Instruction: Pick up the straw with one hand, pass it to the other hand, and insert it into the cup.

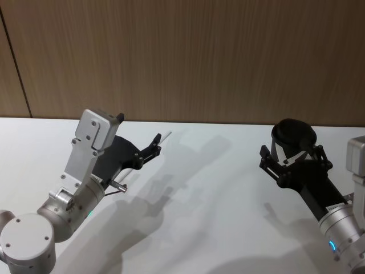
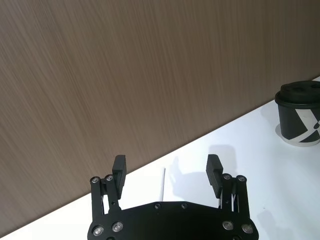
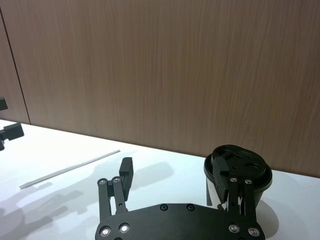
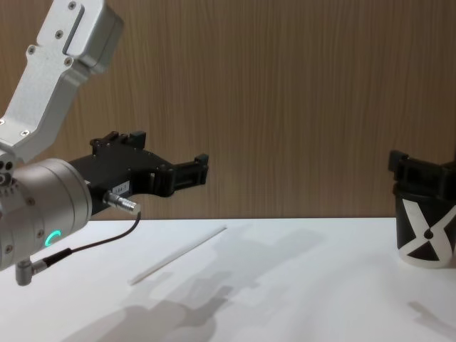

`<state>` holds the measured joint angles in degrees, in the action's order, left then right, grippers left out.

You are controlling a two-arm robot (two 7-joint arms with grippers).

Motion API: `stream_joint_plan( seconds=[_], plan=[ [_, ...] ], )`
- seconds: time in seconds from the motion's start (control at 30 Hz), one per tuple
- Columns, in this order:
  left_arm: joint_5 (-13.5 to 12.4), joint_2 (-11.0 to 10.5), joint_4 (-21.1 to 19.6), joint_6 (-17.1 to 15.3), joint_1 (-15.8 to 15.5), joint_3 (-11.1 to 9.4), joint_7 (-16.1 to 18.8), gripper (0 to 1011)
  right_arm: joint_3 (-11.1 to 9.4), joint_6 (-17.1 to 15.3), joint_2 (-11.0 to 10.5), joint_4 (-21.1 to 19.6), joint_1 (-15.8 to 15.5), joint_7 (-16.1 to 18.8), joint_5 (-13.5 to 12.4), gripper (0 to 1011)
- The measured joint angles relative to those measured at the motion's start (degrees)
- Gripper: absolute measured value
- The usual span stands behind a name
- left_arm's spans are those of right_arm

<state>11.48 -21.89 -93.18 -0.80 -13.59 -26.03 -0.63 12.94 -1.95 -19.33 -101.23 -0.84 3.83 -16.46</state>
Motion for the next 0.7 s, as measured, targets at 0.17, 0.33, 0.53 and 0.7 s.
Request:
stream_joint_plan(
  seconds=[0.17,0.33,0.53,0.7],
  plan=[
    [0.0,0.0,0.01,0.0,0.0,0.0,0.0,1003,0.0,0.0,0.0,0.0,0.0,0.0,0.0,1001],
    [0.0,0.0,0.0,0.0,0.0,0.0,0.0,1003,0.0,0.0,0.0,0.0,0.0,0.0,0.0,1001],
    [0.0,0.0,0.0,0.0,0.0,0.0,0.0,1003,0.0,0.0,0.0,0.0,0.0,0.0,0.0,1001],
    [0.0,-0.01,0.0,0.0,0.0,0.0,0.0,1003,0.0,0.0,0.0,0.0,0.0,0.0,0.0,1001]
  ],
)
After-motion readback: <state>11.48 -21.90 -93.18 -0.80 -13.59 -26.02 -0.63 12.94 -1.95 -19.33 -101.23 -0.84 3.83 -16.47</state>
